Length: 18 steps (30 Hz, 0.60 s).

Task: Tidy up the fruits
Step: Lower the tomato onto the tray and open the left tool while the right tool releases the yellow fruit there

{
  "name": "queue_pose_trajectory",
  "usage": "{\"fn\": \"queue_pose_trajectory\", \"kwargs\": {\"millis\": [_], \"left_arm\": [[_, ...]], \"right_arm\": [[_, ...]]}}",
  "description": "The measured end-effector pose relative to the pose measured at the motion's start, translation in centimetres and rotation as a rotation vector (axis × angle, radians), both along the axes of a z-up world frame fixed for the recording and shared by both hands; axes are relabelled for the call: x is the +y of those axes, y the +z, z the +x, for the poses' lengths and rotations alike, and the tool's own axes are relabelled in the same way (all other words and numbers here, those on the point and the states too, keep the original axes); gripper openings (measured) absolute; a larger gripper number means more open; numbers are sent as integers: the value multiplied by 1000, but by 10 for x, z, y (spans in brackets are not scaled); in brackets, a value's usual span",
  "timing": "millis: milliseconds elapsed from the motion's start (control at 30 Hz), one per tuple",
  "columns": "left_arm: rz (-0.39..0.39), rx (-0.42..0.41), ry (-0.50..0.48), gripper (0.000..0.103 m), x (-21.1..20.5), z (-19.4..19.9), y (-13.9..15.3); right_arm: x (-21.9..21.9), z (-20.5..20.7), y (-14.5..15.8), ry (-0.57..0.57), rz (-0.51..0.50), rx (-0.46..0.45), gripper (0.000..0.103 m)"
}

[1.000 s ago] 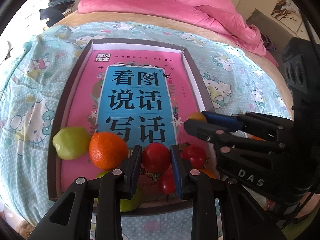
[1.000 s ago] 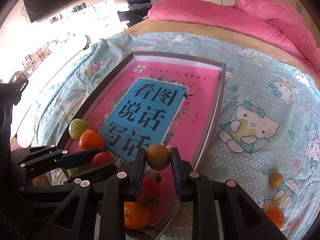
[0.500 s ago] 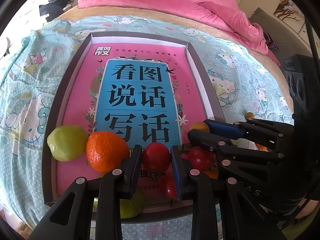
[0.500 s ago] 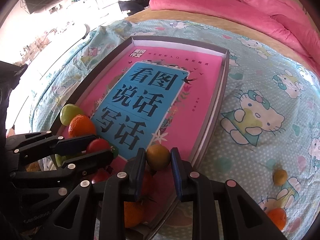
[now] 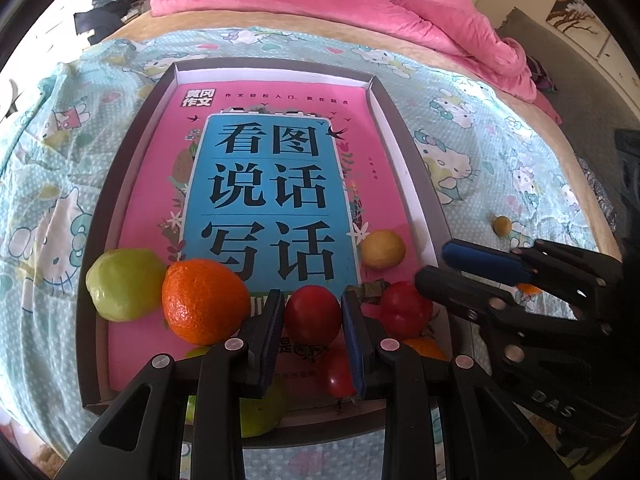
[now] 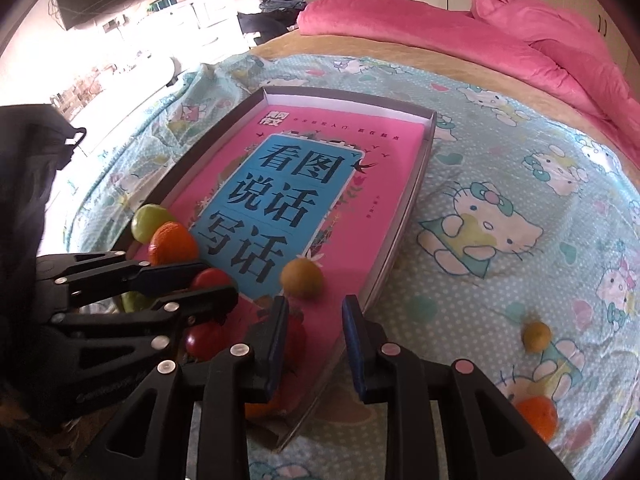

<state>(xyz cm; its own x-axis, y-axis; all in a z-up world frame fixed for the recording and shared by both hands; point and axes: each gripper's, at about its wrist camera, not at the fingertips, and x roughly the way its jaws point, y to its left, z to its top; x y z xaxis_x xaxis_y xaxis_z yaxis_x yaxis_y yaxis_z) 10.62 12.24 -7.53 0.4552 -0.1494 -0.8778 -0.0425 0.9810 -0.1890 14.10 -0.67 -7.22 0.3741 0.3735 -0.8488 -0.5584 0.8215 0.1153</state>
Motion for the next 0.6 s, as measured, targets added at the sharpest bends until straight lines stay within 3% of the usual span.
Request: {"fn": "queue_pose_trajectory", "kwargs": {"millis": [300,600], "left_arm": [[0,5,-2,32,-3,-2,0],[2,6,0,43,-5,-5,2]], "right_arm": [[-15,-12,5,-29,34,0,32],[-31,-14,15,-67,84,-5,32]]}}
